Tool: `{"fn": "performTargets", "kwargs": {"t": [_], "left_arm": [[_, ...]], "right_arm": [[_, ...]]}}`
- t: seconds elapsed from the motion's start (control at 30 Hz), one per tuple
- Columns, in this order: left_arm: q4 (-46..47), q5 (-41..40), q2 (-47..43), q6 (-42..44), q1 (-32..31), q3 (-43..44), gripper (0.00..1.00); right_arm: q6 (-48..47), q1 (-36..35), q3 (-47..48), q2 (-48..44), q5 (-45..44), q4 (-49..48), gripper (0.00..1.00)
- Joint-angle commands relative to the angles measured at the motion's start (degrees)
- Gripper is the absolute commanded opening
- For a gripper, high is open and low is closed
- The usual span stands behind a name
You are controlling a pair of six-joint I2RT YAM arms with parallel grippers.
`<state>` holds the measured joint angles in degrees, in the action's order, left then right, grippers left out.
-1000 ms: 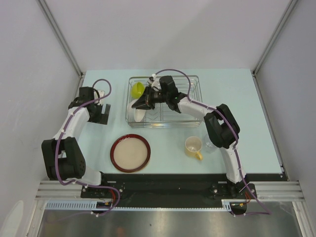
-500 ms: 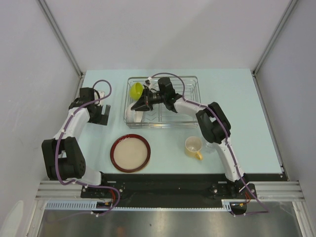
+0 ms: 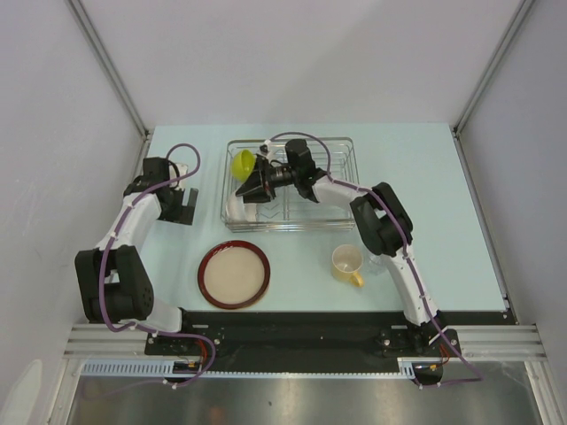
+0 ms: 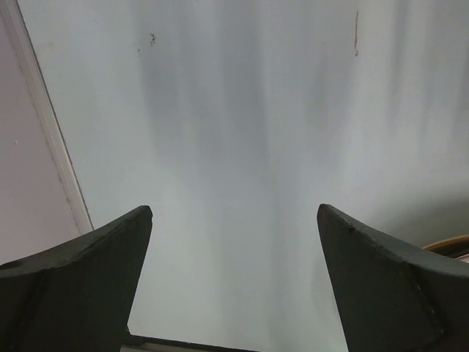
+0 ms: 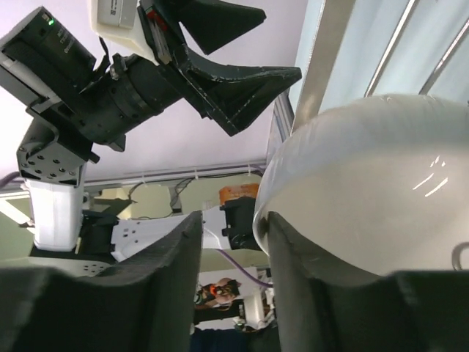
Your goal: Load the mixed dishes into the dish rack
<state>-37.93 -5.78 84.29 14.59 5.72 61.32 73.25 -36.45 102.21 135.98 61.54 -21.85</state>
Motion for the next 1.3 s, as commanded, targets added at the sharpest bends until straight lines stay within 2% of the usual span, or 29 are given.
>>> {"fn": "performTargets", "kwargs": {"t": [0.0, 0.07, 0.3, 0.37, 0.47, 0.5, 0.57, 0.6, 0.67, 0.73, 0.87, 1.03, 1.17, 1.27], "left_arm": [[0.93, 0.07, -2.20, 0.26, 0.52, 0.47, 1.00], [0.76, -0.02, -2.29, 0.26, 0.52, 0.73, 1.00], [0.05, -0.02, -2.73, 0.35, 0.52, 0.99, 1.00], [-0.74, -0.11, -3.52, 1.22, 0.52, 1.52, 1.00], [-2.75, 0.42, -5.27, 3.59, 0.52, 2.92, 1.00], [-3.37, 0.94, -5.89, 4.47, 0.52, 3.28, 1.00], [-6.44, 4.09, -7.91, 7.55, 0.52, 3.80, 1.00], [-7.76, 5.33, -9.57, 8.86, 0.44, 3.72, 1.00], [-11.10, 9.62, -11.51, 13.43, 0.52, 1.54, 1.00], [-12.34, 11.05, -14.93, 17.99, 0.52, -1.36, 1.00], [-14.18, 14.74, -20.56, 26.70, 0.52, -12.07, 1.00], [-14.10, 15.36, -28.21, 36.63, 0.44, -22.62, 1.00], [-13.48, 18.52, -28.57, 40.25, 0.44, -24.58, 1.00], [-13.40, 23.87, -28.39, 43.67, 0.26, -24.41, 1.00]], "right_arm": [[-2.49, 0.58, 0.44, -2.73, 2.10, 2.59, 0.52], [-3.82, 0.76, 0.01, -3.00, 2.01, 4.44, 0.61], [-8.38, 1.64, -1.40, -6.07, 0.69, 8.83, 0.73], [-13.54, 2.25, -1.40, -8.88, -0.79, 13.65, 0.75], [-23.89, 3.31, -1.49, -15.10, -4.83, 26.65, 0.80], [-27.25, 3.49, -1.58, -16.79, -6.41, 34.16, 0.80], [-32.62, 3.14, -2.80, -22.21, -11.41, 41.15, 0.81], [-36.04, 2.96, -4.55, -24.08, -12.83, 43.10, 0.81], [-38.70, 1.39, -10.68, -29.86, -17.47, 46.80, 0.73], [-40.03, 0.24, -15.44, -33.40, -18.99, 47.25, 0.66], [-42.67, -6.42, -24.67, -37.63, -26.01, 49.01, 0.65], [-40.48, -11.54, -30.40, -36.32, -29.98, 44.09, 0.64], [-37.93, -12.33, -33.92, -33.60, -31.83, 37.16, 0.63], [-35.91, -12.33, -35.68, -31.66, -31.83, 32.59, 0.62]]}}
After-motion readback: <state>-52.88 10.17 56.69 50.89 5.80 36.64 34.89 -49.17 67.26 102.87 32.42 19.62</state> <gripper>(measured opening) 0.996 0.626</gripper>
